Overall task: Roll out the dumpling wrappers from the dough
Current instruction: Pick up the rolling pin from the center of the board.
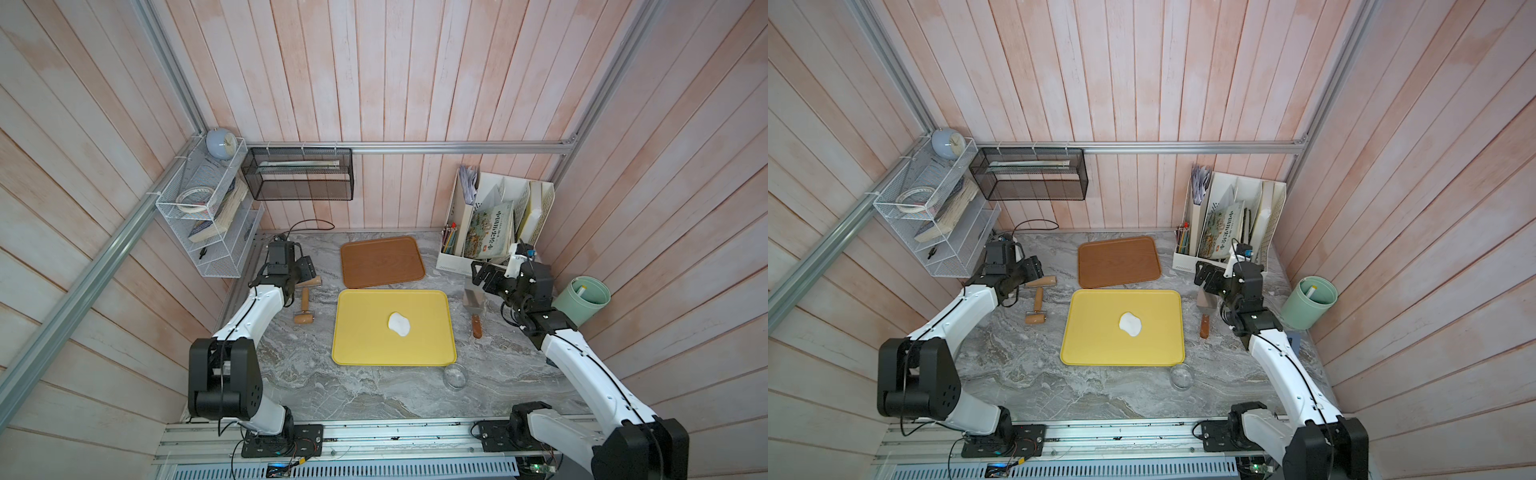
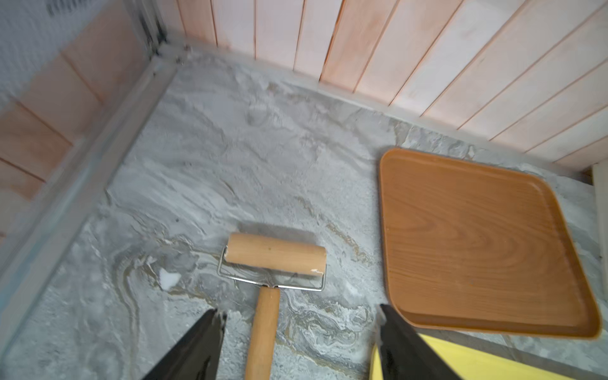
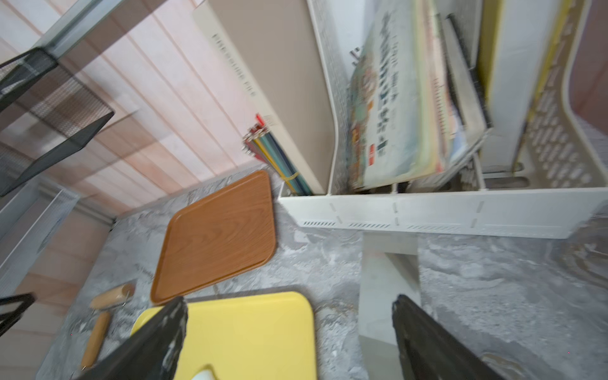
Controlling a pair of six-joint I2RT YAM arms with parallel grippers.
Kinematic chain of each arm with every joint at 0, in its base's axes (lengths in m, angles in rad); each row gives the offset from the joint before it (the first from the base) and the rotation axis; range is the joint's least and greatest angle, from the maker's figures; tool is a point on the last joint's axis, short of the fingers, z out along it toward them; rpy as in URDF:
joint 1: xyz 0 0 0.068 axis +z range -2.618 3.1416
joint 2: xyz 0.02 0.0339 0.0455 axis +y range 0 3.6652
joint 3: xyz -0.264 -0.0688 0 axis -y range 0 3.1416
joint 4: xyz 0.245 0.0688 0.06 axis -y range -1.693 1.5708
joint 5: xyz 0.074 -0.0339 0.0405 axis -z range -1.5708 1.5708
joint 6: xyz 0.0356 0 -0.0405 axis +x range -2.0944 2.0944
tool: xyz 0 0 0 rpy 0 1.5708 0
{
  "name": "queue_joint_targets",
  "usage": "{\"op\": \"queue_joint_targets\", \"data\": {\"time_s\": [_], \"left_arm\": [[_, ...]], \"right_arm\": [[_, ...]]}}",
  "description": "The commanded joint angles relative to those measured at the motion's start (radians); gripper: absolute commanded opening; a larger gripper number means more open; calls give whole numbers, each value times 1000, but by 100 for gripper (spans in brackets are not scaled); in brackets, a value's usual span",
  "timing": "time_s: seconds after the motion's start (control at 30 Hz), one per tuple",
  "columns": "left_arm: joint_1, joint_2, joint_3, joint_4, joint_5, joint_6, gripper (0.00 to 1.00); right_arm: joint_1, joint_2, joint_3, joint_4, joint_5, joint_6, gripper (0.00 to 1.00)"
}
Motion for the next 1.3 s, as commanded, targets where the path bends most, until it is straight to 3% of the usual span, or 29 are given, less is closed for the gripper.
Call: {"op": "queue_joint_targets", "data": {"time_s": [0.0,0.27,0.87,0.97,1.1,1.27], "left_arm": [[-1,65,51,-124,-40,23,60],[-5,197,58,-131,-63,28,51],[-5,355,95,-116,-45,41,43],[-6,369,92,-117,-56,40,35],[-4,351,75,-111,-63,24,16],[4,203,6,-40,31,-116,3]], "right_arm": [[79,-30,2,-34,86,-15,98],[200,-28,-21,-13,235,-28,98],[232,-40,-20,-3,242,-27,98],[233,-40,-19,-1,241,-27,98],[237,-40,-20,3,243,-28,98],[259,-47,-32,43,166,15,97]]}}
